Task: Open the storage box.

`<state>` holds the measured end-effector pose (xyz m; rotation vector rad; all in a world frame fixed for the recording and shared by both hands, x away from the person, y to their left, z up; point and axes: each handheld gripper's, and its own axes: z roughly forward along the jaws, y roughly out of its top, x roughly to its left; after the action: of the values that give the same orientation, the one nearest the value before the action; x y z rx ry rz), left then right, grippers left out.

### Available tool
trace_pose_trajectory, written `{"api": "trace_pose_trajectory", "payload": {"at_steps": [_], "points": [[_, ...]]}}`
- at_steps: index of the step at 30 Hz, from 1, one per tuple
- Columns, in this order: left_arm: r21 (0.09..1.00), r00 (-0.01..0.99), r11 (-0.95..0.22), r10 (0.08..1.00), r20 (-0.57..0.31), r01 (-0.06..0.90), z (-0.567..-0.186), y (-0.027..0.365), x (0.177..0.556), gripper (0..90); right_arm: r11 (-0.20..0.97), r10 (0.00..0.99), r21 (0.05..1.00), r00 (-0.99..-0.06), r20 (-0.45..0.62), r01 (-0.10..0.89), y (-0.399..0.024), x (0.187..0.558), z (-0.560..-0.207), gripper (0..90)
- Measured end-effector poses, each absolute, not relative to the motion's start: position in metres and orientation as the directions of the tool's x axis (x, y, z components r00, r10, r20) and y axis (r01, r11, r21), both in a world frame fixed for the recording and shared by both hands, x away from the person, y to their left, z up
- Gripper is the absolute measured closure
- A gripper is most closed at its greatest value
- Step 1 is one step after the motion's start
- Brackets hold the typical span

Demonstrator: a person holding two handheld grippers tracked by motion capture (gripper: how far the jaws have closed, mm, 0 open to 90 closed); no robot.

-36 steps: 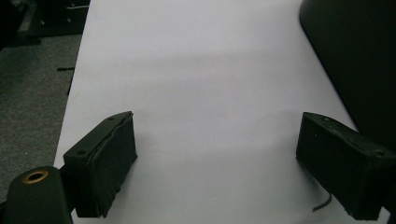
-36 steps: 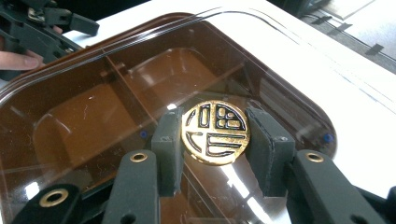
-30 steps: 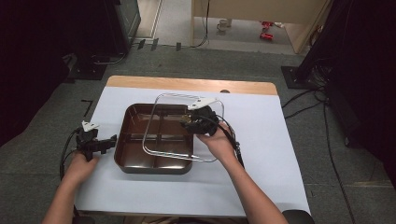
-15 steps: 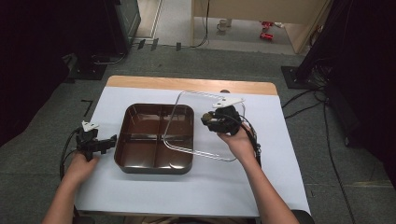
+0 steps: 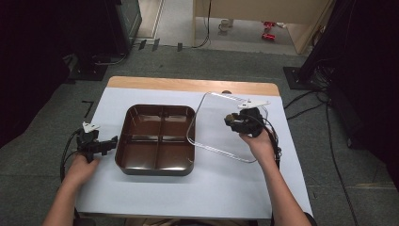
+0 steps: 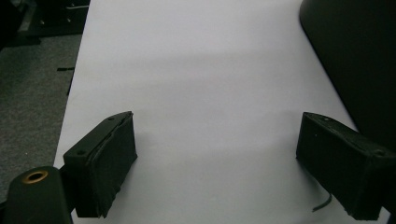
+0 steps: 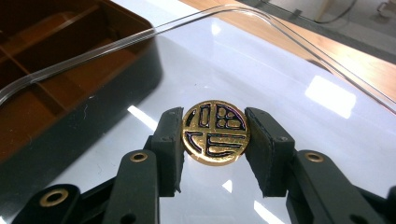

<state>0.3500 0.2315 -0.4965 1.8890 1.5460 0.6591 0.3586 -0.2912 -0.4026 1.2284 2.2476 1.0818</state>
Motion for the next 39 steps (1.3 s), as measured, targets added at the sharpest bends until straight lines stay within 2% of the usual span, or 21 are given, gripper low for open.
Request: {"api": "trace_pose_trajectory", "payload": {"at_steps": [15, 23, 28, 39], "points": [[0.72, 0.197, -0.138, 0.98, 0.002, 0.68, -0.497, 0.232, 0.35, 12.0, 0.27, 0.881, 0.757, -0.47, 0.056, 0.596, -0.333, 0.364, -0.433, 58.8], [0.72, 0.197, -0.138, 0.98, 0.002, 0.68, -0.497, 0.232, 0.35, 12.0, 0.224, 0.9, 0.759, -0.429, 0.081, 0.611, -0.339, 0.377, -0.45, 58.7], [0.72, 0.197, -0.138, 0.98, 0.002, 0.681, -0.497, 0.232, 0.35, 12.0, 0.224, 0.913, 0.757, -0.405, 0.058, 0.614, -0.338, 0.383, -0.461, 58.7], [0.72, 0.197, -0.138, 0.98, 0.002, 0.68, -0.497, 0.232, 0.35, 12.0, 0.226, 0.915, 0.731, -0.397, 0.066, 0.644, -0.334, 0.39, -0.476, 58.7]]}}
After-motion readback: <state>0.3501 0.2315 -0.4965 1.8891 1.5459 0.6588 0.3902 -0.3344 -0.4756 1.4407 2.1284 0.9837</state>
